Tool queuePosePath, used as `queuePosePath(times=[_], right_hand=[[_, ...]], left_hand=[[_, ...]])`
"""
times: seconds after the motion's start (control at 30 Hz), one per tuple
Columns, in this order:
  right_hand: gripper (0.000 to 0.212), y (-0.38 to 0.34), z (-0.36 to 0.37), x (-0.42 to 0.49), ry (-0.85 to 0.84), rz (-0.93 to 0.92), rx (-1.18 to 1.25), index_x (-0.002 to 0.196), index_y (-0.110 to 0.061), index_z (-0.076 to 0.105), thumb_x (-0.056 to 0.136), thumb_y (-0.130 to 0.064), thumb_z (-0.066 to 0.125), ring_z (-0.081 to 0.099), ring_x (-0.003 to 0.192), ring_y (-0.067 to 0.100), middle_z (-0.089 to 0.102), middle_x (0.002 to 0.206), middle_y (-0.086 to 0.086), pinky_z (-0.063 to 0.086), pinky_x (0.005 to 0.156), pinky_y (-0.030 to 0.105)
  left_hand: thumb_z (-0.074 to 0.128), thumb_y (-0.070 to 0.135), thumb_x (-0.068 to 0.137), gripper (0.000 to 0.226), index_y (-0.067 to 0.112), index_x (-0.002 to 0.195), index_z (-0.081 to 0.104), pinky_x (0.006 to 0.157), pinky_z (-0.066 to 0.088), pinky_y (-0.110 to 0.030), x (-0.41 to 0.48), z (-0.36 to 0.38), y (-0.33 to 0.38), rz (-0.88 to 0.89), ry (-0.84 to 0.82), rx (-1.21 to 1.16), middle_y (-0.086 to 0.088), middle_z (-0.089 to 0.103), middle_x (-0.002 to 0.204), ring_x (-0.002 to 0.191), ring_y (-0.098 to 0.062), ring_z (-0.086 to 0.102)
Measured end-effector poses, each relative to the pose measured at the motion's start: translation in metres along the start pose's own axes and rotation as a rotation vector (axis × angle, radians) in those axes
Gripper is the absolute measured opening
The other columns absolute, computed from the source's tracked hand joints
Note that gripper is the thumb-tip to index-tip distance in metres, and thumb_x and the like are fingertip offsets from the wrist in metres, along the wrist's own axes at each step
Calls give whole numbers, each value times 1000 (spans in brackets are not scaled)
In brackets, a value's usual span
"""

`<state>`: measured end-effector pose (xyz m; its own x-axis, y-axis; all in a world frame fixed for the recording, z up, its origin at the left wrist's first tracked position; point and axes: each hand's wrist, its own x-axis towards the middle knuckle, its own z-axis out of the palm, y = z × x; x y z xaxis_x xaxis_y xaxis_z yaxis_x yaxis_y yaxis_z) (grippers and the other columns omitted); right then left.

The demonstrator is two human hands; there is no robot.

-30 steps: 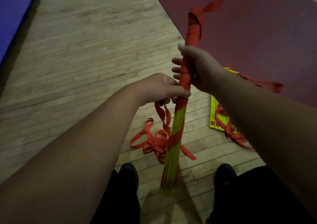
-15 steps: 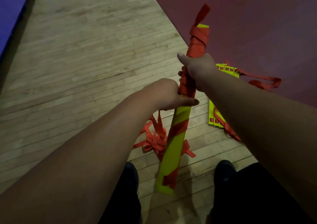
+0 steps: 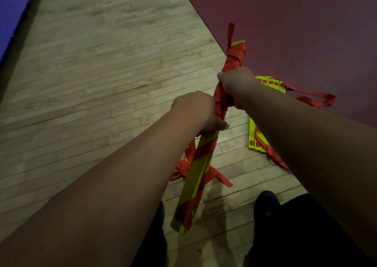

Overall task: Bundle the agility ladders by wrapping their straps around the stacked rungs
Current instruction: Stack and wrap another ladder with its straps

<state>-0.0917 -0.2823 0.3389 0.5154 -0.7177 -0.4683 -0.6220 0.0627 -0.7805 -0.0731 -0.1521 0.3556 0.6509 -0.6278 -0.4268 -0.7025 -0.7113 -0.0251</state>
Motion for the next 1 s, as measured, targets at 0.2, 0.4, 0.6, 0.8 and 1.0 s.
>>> queuePosePath(times=[0.2,0.4,0.6,0.8,1.0], right_hand=[[44,-1,-8,1,-196,-76,292,116,-8,64,98,-47,75,81,92,34,77,112,19,67,82,51],[46,-14,-18,-18,-618,-166,613,133,-7,58,103,-41,65,76,110,28,78,122,11,59,98,41],[42,-8,-31,-15,-744,-123,869,133,-4,60,105,-35,60,71,114,32,71,128,16,58,101,42],[39,-10,-30,-16,-583,-125,751,132,-10,63,104,-37,65,78,99,27,78,108,8,64,85,38],[25,-5,-15,0,-395,17,621,115,-14,67,101,-34,74,78,78,20,75,91,3,66,71,38]], left_hand=[[64,73,95,59,16,86,80,69,50,-30,13,0,-33,145,-172,-496,6,79,71,65,-8,72],[61,47,108,37,13,101,73,60,53,-20,3,-18,-37,337,-277,-924,6,74,70,60,-3,63],[65,47,106,36,12,103,74,64,46,-25,6,-17,-43,389,-292,-948,-6,77,86,65,-9,61],[70,44,104,31,15,97,76,56,45,-20,12,-14,-45,349,-238,-903,-2,76,82,62,-7,61],[78,47,98,36,11,102,80,53,51,-19,20,-7,-44,242,-168,-765,2,80,84,65,-6,67]])
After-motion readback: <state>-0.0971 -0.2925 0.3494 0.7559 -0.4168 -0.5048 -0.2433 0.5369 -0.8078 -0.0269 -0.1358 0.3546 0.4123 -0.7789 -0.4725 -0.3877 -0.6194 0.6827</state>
